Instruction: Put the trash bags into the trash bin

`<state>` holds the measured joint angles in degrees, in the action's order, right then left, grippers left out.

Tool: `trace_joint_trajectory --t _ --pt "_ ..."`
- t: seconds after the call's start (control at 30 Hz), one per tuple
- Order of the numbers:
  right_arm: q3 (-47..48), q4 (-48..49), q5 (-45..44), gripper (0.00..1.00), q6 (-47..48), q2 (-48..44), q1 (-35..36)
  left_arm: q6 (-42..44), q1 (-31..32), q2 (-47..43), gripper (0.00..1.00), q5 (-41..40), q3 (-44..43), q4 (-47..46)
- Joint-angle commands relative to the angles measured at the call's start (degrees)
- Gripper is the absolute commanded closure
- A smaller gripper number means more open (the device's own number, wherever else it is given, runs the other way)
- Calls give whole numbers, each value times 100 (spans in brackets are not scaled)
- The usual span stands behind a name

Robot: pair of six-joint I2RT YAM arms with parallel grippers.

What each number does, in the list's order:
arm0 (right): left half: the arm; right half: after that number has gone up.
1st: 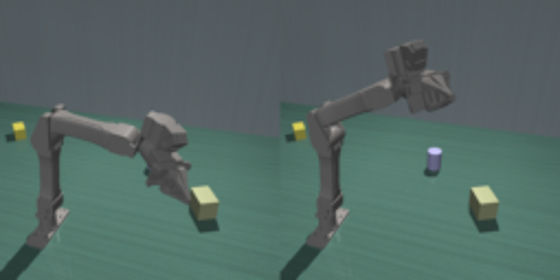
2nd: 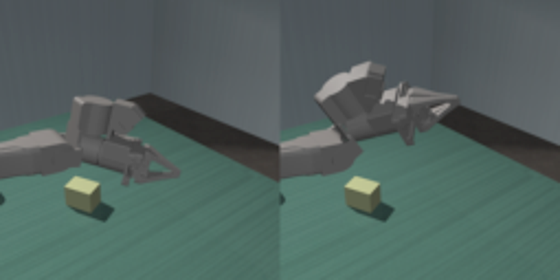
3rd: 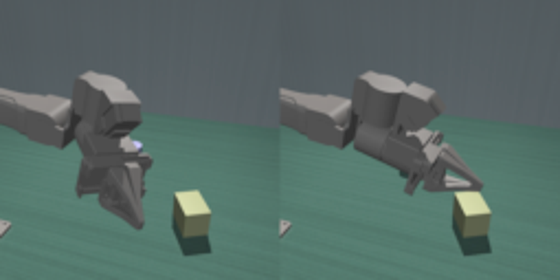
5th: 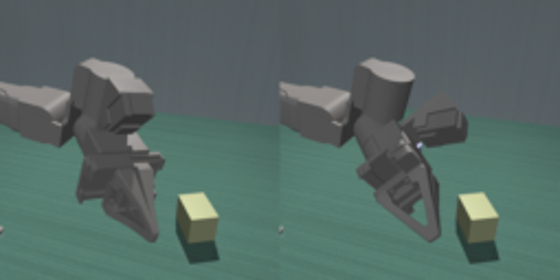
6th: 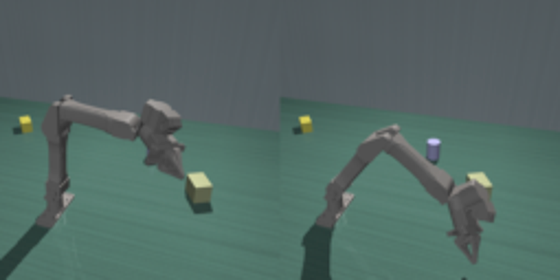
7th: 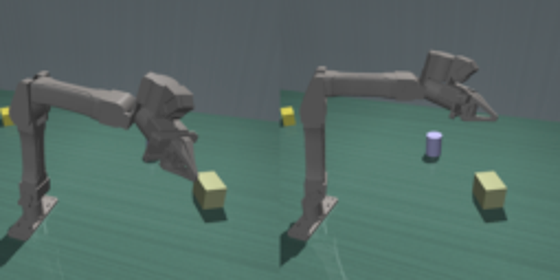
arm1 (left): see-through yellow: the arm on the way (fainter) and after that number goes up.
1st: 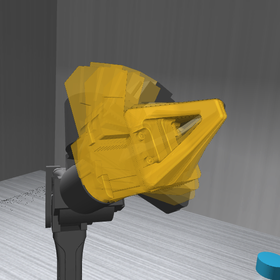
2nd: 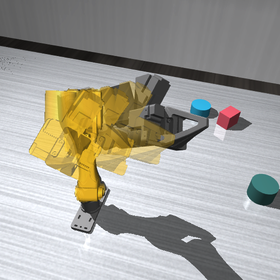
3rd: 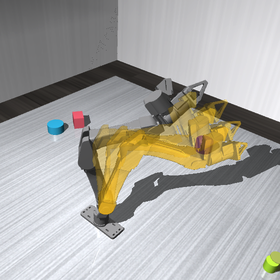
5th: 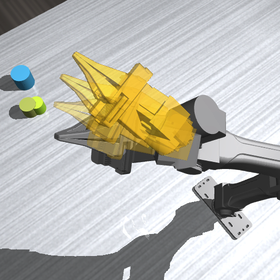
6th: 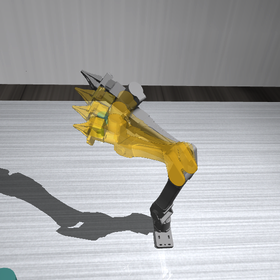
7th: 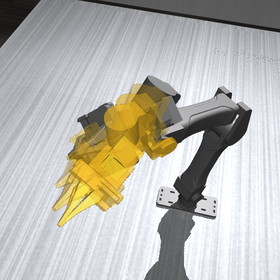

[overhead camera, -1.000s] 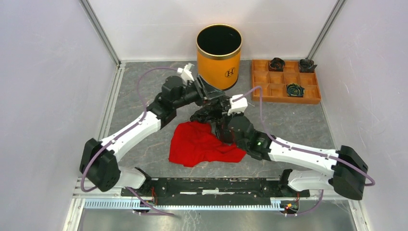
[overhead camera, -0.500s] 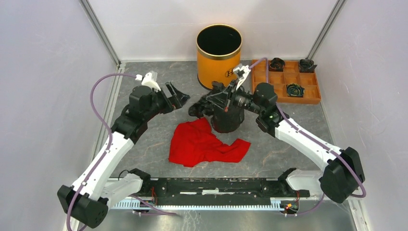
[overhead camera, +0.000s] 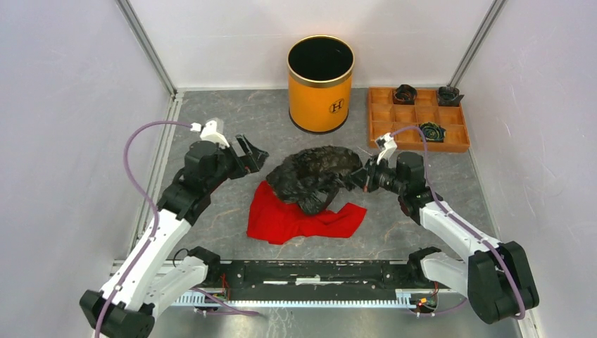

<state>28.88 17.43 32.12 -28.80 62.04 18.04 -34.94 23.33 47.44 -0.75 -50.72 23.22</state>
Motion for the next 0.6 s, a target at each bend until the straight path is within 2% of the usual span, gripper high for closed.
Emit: trace_joint_trajectory --t 0.0,0.07,0.17,0.37,0.47,0.57 --pt "-146 -878 -591 100 1029 -239 -21 -310 -3 407 0 636 439 -301" --pt "-142 -1082 -922 99 1269 -374 -20 -581 2 597 1 1031 628 -451" --pt "-47 -1315 -1140 100 1490 -384 -31 -1115 0 702 13 1724 1079 -1009" --pt "-126 -1245 -1098 100 1508 -424 -20 -2671 78 627 37 3110 2348 -3628" --pt "-155 -1215 -1078 100 1501 -484 -26 -2433 451 748 39 3179 2143 -3915" --pt "-145 -1233 -1073 100 1534 -560 -29 -1729 1269 989 32 2532 1541 -3200"
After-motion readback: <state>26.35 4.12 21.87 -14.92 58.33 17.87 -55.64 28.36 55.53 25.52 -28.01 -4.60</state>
